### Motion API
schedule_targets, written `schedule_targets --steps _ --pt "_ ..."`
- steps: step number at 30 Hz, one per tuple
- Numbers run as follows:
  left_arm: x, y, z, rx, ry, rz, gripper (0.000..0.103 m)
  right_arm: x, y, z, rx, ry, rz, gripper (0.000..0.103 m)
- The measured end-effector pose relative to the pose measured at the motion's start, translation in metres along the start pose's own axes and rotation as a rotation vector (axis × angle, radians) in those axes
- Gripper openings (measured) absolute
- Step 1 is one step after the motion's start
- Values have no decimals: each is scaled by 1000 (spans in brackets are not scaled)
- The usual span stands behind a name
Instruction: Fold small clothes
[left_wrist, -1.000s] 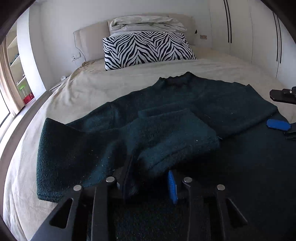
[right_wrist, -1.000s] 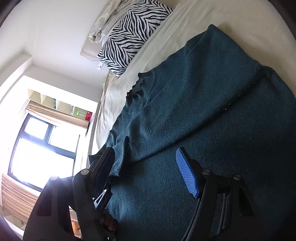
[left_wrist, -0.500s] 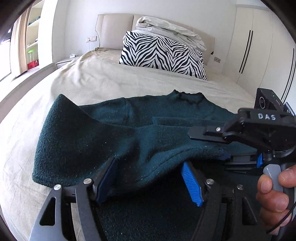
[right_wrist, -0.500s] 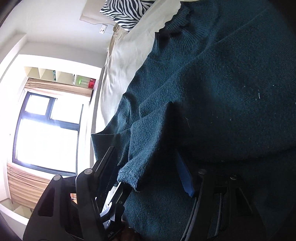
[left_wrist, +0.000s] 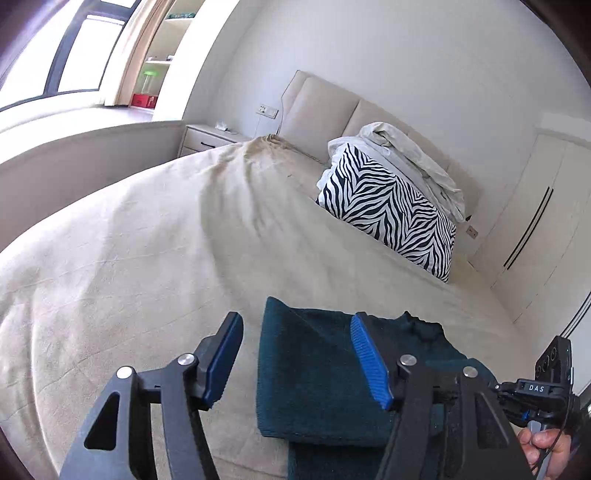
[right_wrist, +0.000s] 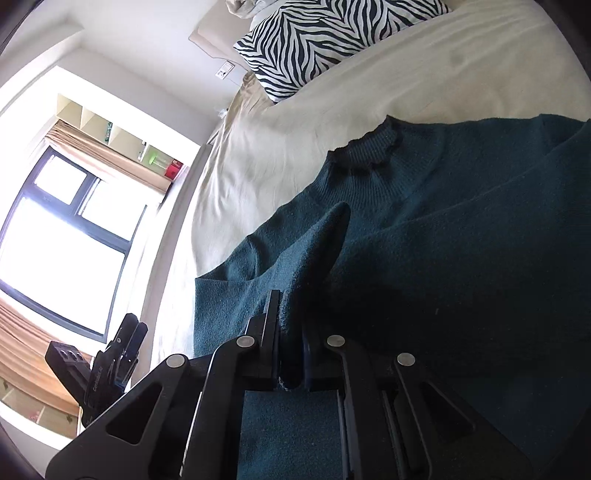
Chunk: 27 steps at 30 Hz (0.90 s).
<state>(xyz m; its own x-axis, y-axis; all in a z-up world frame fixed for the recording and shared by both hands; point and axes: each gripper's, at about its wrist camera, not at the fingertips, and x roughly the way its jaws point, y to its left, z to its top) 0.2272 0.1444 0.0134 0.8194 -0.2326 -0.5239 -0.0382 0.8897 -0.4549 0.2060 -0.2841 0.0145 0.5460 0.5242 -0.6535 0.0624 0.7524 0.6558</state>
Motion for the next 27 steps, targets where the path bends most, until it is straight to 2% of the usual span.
schedule_targets --steps 1,3,5,7,11,15,19,22,25,27 --pt "5 13 5 -42 30 -8 36 -4 -9 4 -2 3 -24 7" --pt "16 27 11 -69 68 6 29 -11 -30 10 -1 -1 -88 7" --pt "25 31 10 -80 96 -7 22 -15 -47 9 13 -10 -104 7" --pt "31 25 5 -70 120 -43 21 -19 -57 8 12 -26 -117 7" --pt "40 -3 -7 17 148 -83 21 -23 -64 8 -16 -63 -159 7" --pt "48 -19 -13 66 171 -129 21 -27 -74 8 -21 -75 -221 7" --pt "64 -36 -19 117 199 -161 21 -29 -82 5 -13 -76 -245 7" --pt "87 -47 -31 185 265 -136 21 -26 -85 5 -12 -80 -255 7" --pt "114 -43 -51 229 349 -45 20 -23 -88 7 -10 -86 -264 8" --pt "119 -36 -58 226 349 -33 16 -17 -91 10 -2 -83 -269 8"
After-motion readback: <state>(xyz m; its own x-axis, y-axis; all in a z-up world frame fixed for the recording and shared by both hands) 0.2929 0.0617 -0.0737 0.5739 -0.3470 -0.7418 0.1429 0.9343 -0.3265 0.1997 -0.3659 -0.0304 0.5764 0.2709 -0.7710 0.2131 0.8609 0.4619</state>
